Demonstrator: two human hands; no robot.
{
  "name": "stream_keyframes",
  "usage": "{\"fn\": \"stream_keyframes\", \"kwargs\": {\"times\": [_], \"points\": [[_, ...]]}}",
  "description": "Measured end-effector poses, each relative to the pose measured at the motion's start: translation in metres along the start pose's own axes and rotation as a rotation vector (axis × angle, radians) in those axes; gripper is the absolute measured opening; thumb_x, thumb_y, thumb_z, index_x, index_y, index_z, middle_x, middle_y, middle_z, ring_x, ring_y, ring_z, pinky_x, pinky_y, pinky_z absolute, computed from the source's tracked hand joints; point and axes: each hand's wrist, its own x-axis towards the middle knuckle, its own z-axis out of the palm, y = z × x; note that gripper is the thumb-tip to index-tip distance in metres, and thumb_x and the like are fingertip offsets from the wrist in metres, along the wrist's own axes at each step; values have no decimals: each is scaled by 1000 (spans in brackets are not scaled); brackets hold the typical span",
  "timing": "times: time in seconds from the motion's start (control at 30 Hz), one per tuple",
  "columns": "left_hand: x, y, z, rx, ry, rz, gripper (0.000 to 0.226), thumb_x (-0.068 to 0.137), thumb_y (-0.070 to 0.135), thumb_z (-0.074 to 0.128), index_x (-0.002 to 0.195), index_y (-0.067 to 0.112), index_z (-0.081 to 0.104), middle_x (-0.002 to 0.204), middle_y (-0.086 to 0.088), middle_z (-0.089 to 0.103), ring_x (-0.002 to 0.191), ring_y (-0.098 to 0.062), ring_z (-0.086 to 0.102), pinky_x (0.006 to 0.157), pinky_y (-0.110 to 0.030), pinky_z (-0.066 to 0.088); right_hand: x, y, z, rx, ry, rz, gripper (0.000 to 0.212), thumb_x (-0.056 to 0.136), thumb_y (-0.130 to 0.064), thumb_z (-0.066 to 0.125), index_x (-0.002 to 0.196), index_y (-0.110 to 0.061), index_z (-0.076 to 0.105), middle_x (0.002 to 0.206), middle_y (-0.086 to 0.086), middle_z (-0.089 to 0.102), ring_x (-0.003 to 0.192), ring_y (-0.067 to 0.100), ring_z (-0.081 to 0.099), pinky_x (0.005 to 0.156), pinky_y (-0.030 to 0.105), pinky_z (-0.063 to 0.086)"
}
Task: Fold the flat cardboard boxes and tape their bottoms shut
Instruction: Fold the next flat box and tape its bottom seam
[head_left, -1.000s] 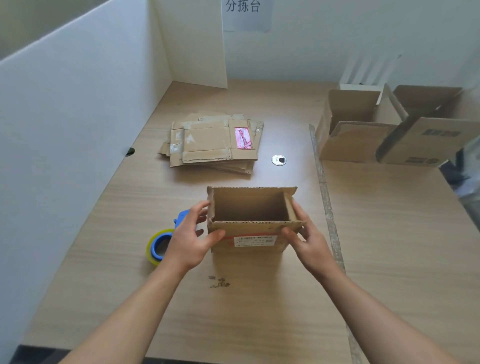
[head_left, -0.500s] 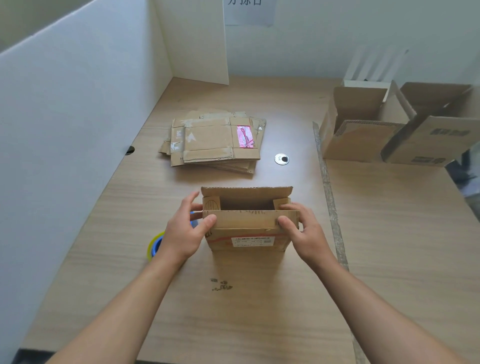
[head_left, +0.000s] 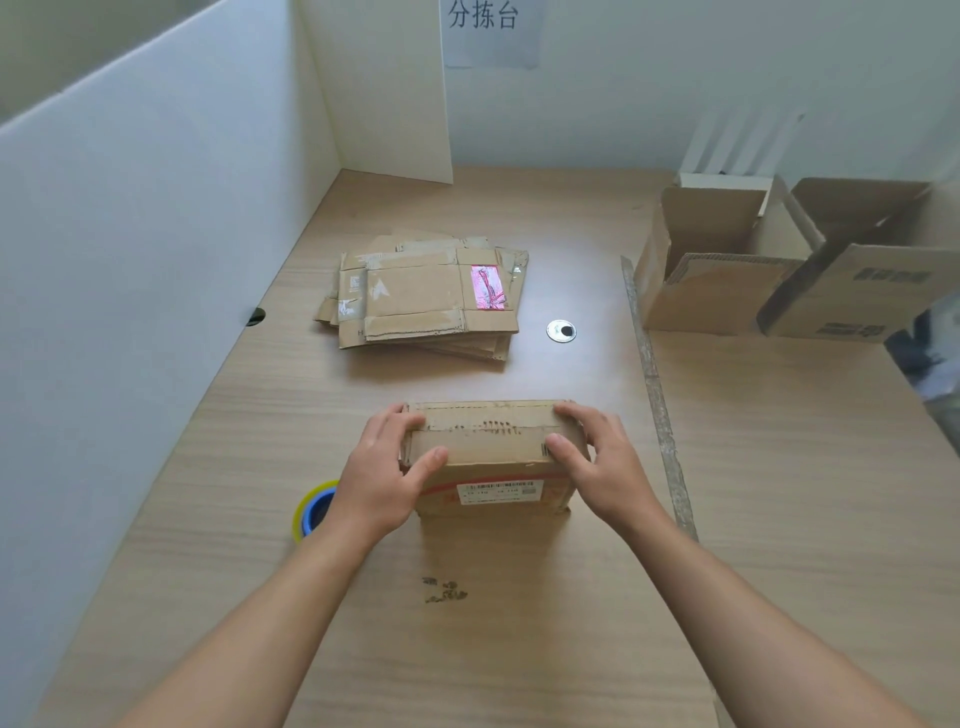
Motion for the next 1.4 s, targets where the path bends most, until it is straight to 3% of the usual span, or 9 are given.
{"fn": "stream_keyframes", "kwargs": {"times": [0.1,0.23,0.5,0.6,0.77,0.93,1.07,1.17,1.4], "points": [[1,-2,0,-17,1,-11,41,90,40,68,127,27,58,135,6,51,128,-12,46,98,-14,33,-2,5,4,44,-10,15,31,96,-28,62,120,-46,53,129,-8,49,112,-24,41,92,1,32],[2,4,4,-110,60,-74,21,95,33,61,115,32,56,113,12,54,105,-9,54,85,-24,41,-4,4,12,147,33,76,30,98,-25,59,119,-45,54,129,-11,48,113,-19,44,107,27,40],[3,-1,6,-155,1,-55,23,96,27,57,114,41,54,110,21,51,105,-3,53,85,-27,41,5,-5,0,-71,-112,10,46,96,-22,63,137,-39,52,156,-4,23,141,10,26,117,30,23],[3,1,7,-157,33,-53,20,94,34,61,110,44,53,108,23,51,102,2,54,78,-18,42,9,-8,0,-212,-130,-104,41,93,-25,67,133,-28,59,156,-4,29,143,18,24,118,32,19],[1,3,9,-183,36,-23,22,93,32,65,105,47,53,110,18,53,100,8,55,69,-2,40,6,-7,-8,-404,-270,-182,58,83,-49,73,137,-44,53,154,0,25,140,17,14,117,33,17],[0,-6,0,-310,10,-39,30,99,22,57,120,42,57,121,16,59,105,6,58,78,-2,41,9,-8,-7,-415,-175,-191,48,86,-37,74,132,-36,61,152,9,31,138,31,24,113,33,19],[-7,-38,-12,-75,113,-198,39,97,25,58,136,26,54,117,2,63,111,-15,59,91,-24,43,9,-4,-2,-396,-69,-137,47,86,-38,74,131,-37,62,151,10,32,136,34,28,113,35,22],[-14,-64,-13,316,-104,-304,61,94,30,58,150,28,35,130,-7,56,119,-28,50,100,-41,43,13,-9,5,-397,-117,-131,48,85,-40,74,131,-39,61,152,8,30,137,33,25,116,38,21],[-24,-86,7,459,-288,-396,77,97,40,53,154,40,1,124,-9,51,111,-28,51,88,-44,50,21,-11,10,-392,-120,-126,49,85,-40,75,131,-41,60,152,8,30,139,32,24,116,36,20]]}}
